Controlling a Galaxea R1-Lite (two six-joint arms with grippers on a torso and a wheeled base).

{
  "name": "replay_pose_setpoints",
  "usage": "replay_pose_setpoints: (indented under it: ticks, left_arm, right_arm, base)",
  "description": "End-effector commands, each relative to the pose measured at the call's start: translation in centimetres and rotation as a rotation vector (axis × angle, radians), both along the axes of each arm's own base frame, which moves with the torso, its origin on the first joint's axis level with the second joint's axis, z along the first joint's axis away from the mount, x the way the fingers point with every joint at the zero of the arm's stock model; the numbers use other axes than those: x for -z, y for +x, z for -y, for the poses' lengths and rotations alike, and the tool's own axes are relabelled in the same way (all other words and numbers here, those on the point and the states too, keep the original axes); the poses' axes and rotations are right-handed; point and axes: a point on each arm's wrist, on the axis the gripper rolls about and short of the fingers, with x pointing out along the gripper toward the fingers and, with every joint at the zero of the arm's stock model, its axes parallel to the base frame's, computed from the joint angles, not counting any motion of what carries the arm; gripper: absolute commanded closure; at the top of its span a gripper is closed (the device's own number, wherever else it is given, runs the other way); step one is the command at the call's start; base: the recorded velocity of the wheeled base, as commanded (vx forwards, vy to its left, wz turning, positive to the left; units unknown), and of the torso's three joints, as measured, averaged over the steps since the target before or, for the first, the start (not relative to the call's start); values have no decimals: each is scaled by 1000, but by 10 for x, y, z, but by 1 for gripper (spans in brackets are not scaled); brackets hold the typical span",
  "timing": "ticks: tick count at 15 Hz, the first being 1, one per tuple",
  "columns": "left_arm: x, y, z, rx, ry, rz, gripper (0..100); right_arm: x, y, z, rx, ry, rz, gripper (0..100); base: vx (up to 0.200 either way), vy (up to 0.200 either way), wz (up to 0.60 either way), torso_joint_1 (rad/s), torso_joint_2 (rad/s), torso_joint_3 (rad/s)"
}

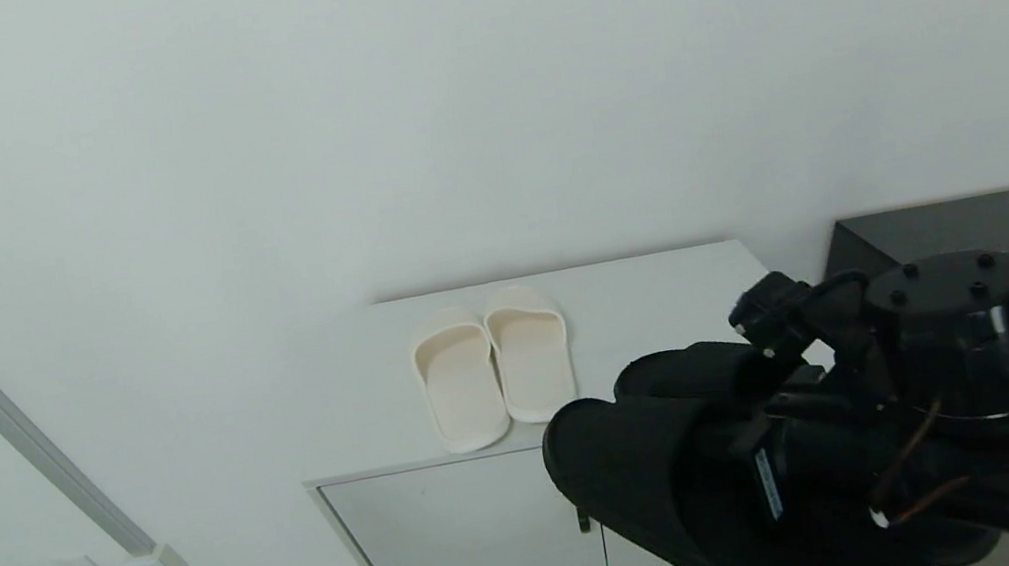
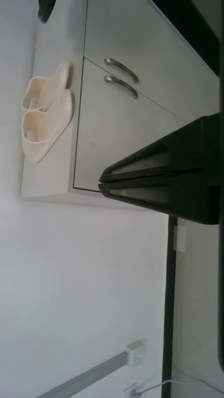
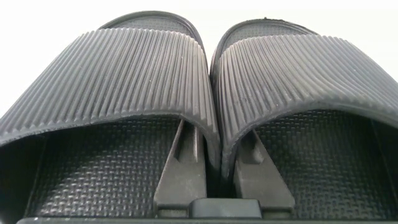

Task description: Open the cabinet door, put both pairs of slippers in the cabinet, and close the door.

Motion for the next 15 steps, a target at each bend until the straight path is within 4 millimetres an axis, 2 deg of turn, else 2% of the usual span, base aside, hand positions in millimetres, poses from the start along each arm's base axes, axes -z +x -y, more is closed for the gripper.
replay_pose_setpoints:
  ticks: [1,3,7,15]
  left_arm:
    - [0,0,0,0,-2,-1,100]
    - [0,0,0,0,-2,-1,100]
    - [0,0,0,0,-3,-1,100]
    - [0,0,0,0,-2,0,100]
  right_arm:
    - [-13,-19,14,-23,38,32,100]
    - [-8,-18,13,-28,26,19,100]
    - [-2,-19,13,-45,15,0,100]
    - [1,-19,14,-45,7,-8,100]
  base:
    - [0,0,0,0,0,0]
    - [0,0,0,0,0,0]
    - [-200,0,0,7,4,2]
    - [0,0,0,0,0,0]
